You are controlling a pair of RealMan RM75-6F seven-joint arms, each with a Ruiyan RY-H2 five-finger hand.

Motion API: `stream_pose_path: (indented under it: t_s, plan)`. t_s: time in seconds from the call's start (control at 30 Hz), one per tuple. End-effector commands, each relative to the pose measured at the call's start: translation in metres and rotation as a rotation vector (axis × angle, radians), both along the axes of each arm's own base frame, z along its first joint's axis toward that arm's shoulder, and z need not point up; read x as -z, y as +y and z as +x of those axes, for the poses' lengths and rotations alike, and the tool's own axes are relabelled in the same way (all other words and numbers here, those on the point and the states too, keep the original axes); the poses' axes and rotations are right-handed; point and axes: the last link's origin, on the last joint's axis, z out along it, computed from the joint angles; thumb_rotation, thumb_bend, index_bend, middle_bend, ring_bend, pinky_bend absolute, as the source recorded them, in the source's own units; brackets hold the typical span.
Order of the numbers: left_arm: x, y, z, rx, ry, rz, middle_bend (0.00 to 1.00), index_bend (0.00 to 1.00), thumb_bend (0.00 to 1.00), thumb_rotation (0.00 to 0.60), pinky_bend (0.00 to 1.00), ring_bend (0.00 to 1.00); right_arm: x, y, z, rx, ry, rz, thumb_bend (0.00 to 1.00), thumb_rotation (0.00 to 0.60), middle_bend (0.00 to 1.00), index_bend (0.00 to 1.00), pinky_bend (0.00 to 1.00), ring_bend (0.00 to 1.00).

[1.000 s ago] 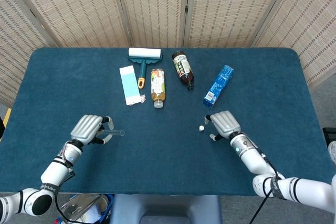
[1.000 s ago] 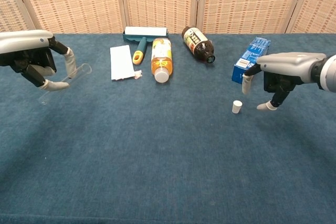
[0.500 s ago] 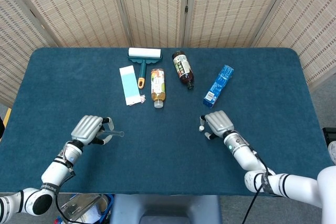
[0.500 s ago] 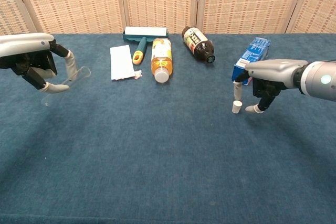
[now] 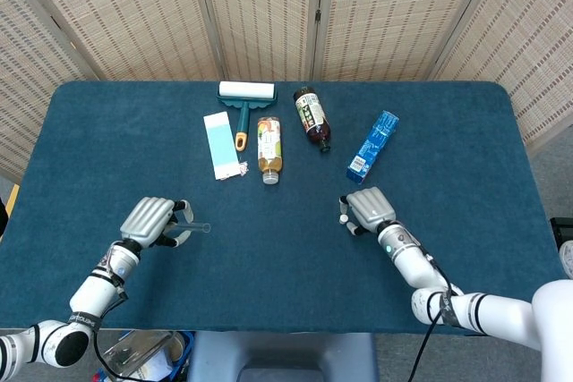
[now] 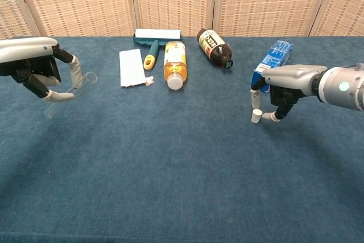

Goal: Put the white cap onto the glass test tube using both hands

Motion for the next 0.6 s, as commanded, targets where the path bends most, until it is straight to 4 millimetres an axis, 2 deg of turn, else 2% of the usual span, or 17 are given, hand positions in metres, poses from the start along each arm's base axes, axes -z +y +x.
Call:
stream_pose_path:
  t_s: [0.03, 0.6]
  plan:
    - [0.0002, 0.0000, -0.0001, 0.000, 0.001, -0.001, 1.00, 0.72, 0.40, 0.600, 1.00, 1.00, 0.0010, -0.0002, 0.0002, 0.001, 0.000, 0.003, 0.34, 0.600, 1.00, 0.43, 1.00, 1.00]
    - [0.0011, 0.0002, -0.0031, -0.005, 0.003, -0.006, 1.00, 0.72, 0.41, 0.600, 1.00, 1.00, 0.0052, -0.0015, 0.0028, -0.008, 0.013, 0.006, 0.35, 0.600, 1.00, 0.44, 1.00, 1.00]
